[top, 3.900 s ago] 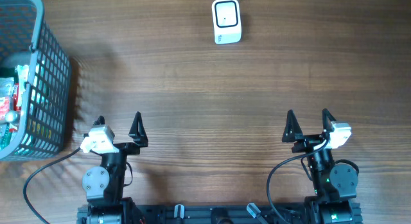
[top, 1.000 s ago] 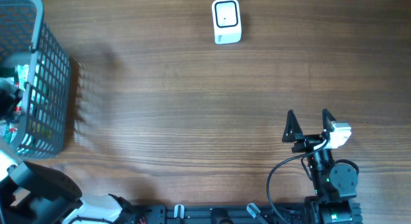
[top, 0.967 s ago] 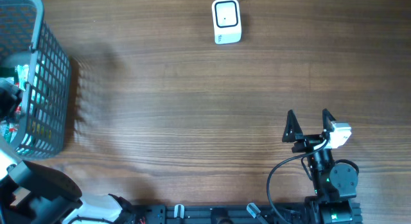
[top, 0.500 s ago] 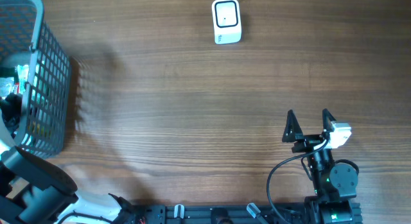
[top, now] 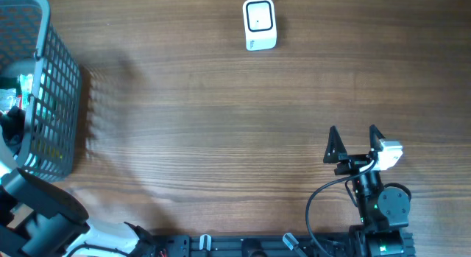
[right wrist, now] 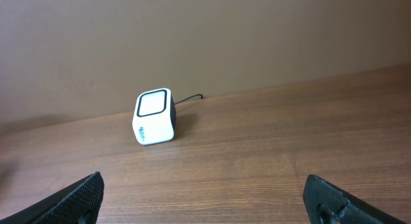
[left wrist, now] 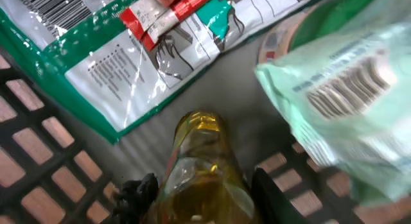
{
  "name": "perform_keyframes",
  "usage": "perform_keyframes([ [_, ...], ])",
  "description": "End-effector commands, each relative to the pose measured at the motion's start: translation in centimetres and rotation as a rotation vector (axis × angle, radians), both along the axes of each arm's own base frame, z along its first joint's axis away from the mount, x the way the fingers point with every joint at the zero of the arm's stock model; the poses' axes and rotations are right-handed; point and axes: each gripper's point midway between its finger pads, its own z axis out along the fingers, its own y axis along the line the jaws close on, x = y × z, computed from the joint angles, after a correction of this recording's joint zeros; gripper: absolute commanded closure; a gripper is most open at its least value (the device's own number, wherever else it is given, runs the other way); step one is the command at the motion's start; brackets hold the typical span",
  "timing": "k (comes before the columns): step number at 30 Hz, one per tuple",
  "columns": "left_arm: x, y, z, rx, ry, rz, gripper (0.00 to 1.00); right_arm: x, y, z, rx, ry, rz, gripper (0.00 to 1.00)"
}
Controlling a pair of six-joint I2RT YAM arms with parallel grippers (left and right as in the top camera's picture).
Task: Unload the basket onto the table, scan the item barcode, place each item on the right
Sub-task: 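Reach the left gripper into the basket and grasp the yellow juice bottle, then carry the bottle to the table near the scanner and release it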
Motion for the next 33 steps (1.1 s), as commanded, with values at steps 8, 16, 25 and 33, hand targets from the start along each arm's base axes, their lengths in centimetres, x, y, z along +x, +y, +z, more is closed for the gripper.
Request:
perform_keyframes([
  [8,0.1,1.8,25.3,0.477,-0.481,0.137,0.83,0.0,-0.2,0.2,-0.01,-0.01,-0.01,0.0],
  [16,0.9,-8.8,34.1,0.487,-0.79,0.0,0.88,0.0,-0.2,0.2,-0.01,-0.01,-0.01,0.0],
  [25,2.6,-24.1,29.2,0.145,-0.693,-0.367,0.89,0.0,-0.2,0.2,-0.01,-0.01,-0.01,0.0],
  [33,6.5,-40.0,19.3,-0.038,-0.362,-0.773,0.89,0.0,-0.2,0.2,-0.01,-0.01,-0.01,0.0],
])
